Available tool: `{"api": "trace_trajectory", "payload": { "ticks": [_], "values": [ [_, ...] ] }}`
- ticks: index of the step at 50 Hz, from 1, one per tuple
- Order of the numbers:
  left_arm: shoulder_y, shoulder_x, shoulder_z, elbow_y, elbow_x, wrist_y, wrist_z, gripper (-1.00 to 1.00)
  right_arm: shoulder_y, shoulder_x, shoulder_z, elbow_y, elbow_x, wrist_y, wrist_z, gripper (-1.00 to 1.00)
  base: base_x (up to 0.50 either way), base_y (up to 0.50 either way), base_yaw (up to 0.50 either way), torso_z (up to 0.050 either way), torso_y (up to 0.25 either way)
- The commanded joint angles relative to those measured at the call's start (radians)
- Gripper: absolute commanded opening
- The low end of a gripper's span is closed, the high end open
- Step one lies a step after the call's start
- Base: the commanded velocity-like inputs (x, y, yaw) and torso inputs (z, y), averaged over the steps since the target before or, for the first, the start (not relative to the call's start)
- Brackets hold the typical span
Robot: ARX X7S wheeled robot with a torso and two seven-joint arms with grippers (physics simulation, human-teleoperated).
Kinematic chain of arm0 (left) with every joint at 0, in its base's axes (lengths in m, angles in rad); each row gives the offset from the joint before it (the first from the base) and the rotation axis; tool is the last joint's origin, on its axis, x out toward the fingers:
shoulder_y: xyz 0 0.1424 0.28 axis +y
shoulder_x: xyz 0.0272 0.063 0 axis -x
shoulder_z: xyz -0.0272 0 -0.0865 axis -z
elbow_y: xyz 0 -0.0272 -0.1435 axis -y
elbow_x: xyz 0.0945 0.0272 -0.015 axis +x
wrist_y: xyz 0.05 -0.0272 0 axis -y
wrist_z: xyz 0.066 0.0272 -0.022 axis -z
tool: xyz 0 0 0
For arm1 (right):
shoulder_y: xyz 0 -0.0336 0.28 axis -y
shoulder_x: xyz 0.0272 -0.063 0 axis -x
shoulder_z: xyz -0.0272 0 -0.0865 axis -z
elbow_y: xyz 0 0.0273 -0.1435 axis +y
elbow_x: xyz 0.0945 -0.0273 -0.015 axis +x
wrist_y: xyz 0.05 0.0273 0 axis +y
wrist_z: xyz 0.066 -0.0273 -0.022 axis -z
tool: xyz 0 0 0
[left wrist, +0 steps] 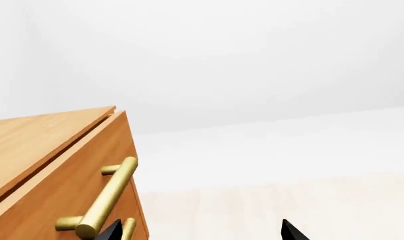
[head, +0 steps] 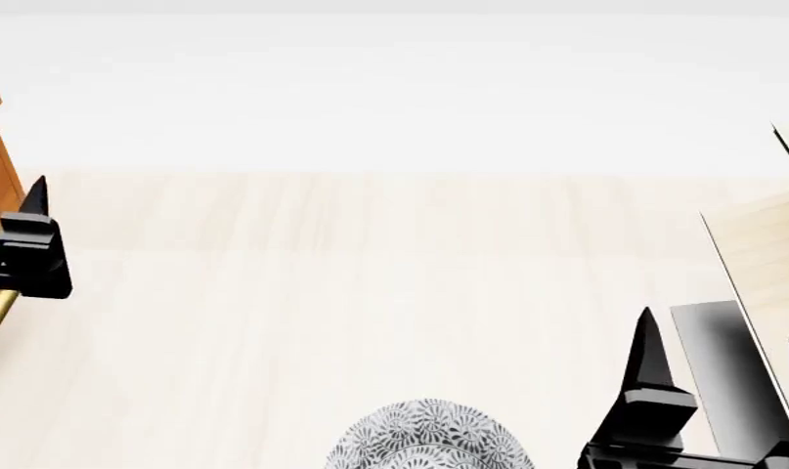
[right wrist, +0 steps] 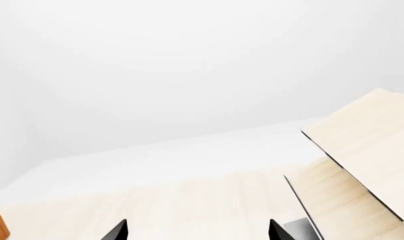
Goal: Close the top drawer of the cabinet and put the bowl on top of it.
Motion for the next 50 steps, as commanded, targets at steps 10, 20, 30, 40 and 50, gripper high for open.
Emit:
{"api": "trace_trajectory", "payload": {
  "ticks": [10,20,30,40,50],
  "values": [
    [0.033,-0.013,0.018,-0.11,0.043,0.096,0.035,1.0,-0.027,-0.009,-0.007,0.008,-0.049,-0.026,-0.042,1.0,0.0,0.0,0.0,0.0,0.0],
    [0.043,-0.024,0.018,-0.175,0.061,0.143,0.06,1.0,-0.05,-0.017,-0.014,0.01,-0.085,-0.04,-0.068,1.0,0.0,0.0,0.0,0.0,0.0],
    [0.043,-0.029,0.017,-0.232,0.08,0.18,0.067,1.0,-0.047,-0.016,-0.032,0.014,-0.098,-0.045,-0.07,1.0,0.0,0.0,0.0,0.0,0.0],
    [0.026,-0.03,0.046,-0.316,0.123,0.236,0.08,1.0,-0.052,-0.021,-0.055,0.016,-0.132,-0.056,-0.089,1.0,0.0,0.0,0.0,0.0,0.0],
    [0.033,-0.039,0.04,-0.365,0.148,0.276,0.076,1.0,-0.048,-0.02,-0.071,0.026,-0.151,-0.065,-0.095,1.0,0.0,0.0,0.0,0.0,0.0]
  ]
}}
